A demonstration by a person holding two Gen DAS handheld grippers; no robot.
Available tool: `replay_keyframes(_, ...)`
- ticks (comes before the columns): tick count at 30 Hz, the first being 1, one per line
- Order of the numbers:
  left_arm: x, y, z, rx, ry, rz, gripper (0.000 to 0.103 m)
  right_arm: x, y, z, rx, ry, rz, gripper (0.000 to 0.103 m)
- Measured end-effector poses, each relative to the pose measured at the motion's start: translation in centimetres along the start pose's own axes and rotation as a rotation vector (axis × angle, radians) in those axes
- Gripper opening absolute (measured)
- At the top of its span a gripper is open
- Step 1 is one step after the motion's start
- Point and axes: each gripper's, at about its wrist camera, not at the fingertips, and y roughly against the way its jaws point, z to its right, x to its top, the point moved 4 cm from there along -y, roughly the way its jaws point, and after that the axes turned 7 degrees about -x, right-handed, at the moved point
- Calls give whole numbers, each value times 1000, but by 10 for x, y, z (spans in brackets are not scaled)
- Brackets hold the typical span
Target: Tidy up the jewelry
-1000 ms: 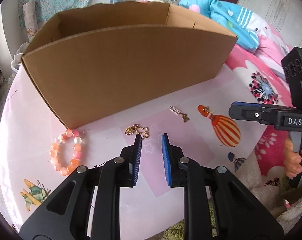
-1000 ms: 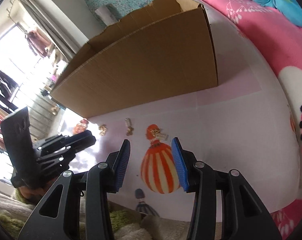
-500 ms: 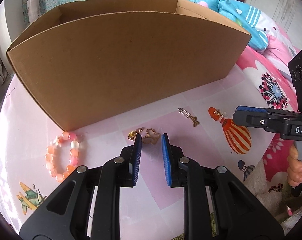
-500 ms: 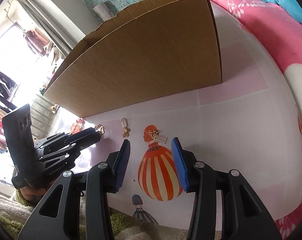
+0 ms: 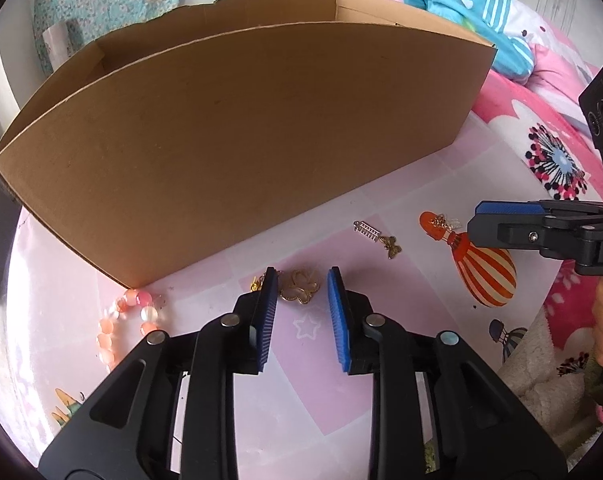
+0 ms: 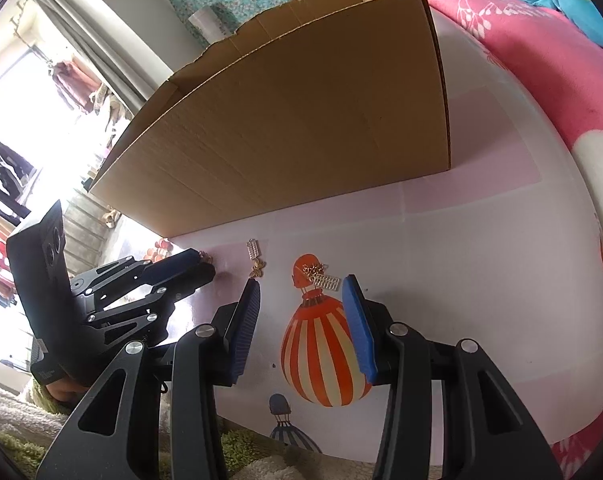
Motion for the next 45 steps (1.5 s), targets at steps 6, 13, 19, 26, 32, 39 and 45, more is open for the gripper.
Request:
replay_keyframes(6,-2,0,6,21,-28,8,24,0,0,-1,-2,-2,3,43)
replay_keyframes(13,-4,1,11,21,-47,11,15,1,1,-2,1,-6,12,43)
replay_keyframes(19,-1,-2,13,14,-40,-5,16,1,1,-2,3,-8,14,43)
replay_keyframes(26,3,-6,16,32,-41,-2,17,1,2,0,1,-10,15,43)
replay_keyframes(32,1,-7,20,41,-62,2,15,1,2,-1,-8,-6,21,43)
replay_keyframes(39,-2,-5,21,23,-68,11,12,1,3,-1,-13,-6,26,43)
replay_keyframes(45,-4,3,13,1,-53,26,12,5,7,-6,-2,11,44,43)
